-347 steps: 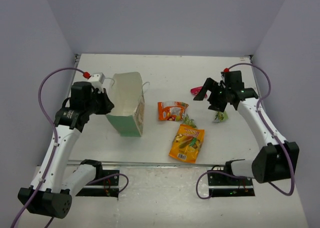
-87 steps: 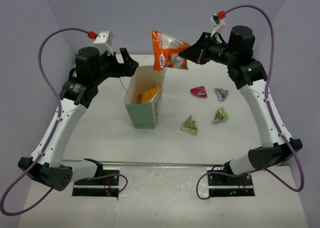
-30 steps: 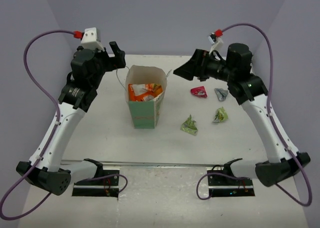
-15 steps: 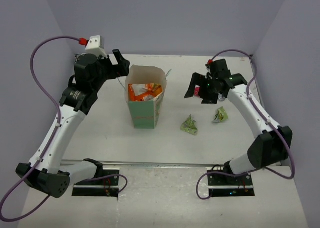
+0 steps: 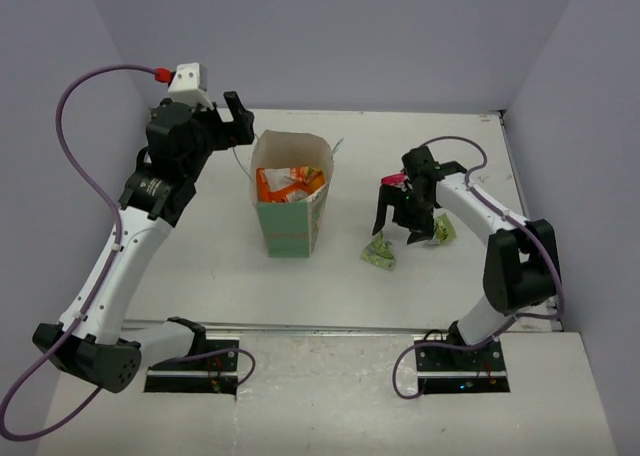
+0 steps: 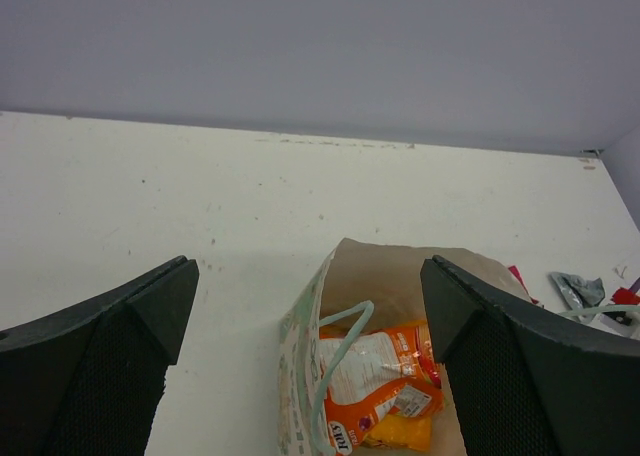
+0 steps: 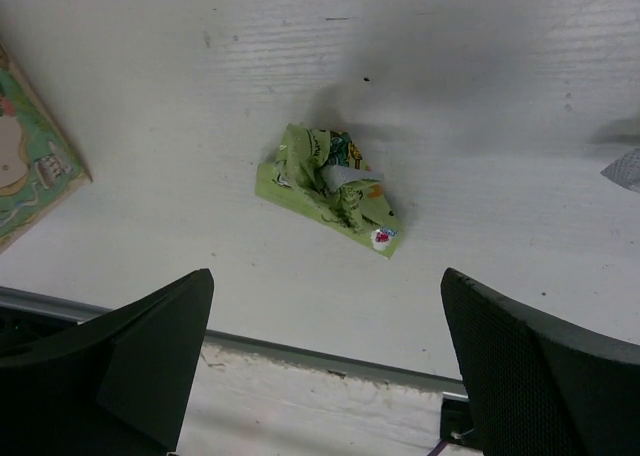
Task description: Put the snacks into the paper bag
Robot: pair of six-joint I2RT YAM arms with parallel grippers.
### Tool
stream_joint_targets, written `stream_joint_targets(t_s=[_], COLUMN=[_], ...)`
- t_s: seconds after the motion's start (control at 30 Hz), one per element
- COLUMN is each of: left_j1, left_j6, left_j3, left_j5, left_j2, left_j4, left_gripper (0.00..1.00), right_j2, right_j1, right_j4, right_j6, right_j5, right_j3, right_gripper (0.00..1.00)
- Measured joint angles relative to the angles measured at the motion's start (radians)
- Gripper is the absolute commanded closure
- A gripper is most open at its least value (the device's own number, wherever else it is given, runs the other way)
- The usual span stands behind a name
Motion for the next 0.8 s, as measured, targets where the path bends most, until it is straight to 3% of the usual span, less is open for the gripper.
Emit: stream_joint_targets(t_s=[0.43, 0.53, 0.6, 0.63, 0.67, 0.7, 0.8], left_j1=[0.000, 0.000, 0.000, 0.000, 0.000, 0.000, 0.000], left_j6=[0.052, 0.063, 0.071, 0.072, 0.075, 0.077, 0.079], left_j3=[-0.005, 0.008, 0.009, 0.009, 0.009, 0.009, 0.007], left_j5=[-0.004, -0.004, -0.007, -0.008, -0.010, -0.011, -0.016], left_j2=[-0.005, -0.001, -0.001, -0.001, -0.001, -0.002, -0.006], left_j4=[0.002, 0.002, 0.002, 0.002, 0.002, 0.002, 0.002], left_gripper=[0.00, 0.00, 0.00, 0.00, 0.00, 0.00, 0.00], right_j2=[0.153, 0.192, 0.209, 0.222, 0.229, 0.235, 0.236], right_j1=[0.011, 0.026, 0.043, 0.063, 0.077, 0.088, 0.110], right_j4=[0.113, 0.133, 0.139, 0.141, 0.143, 0.145, 0.142], right_j6=[0.002, 0.007, 0.013, 0.015, 0.016, 0.019, 0.036], right_j5=[-0.002, 0.002, 0.013, 0.024, 0.027, 0.029, 0.026], right_j3=[-0.011, -0.006, -0.006, -0.006, -0.006, -0.005, 0.002], right_gripper=[0.01, 0.06, 0.18, 0.55, 0.81, 1.00, 1.00])
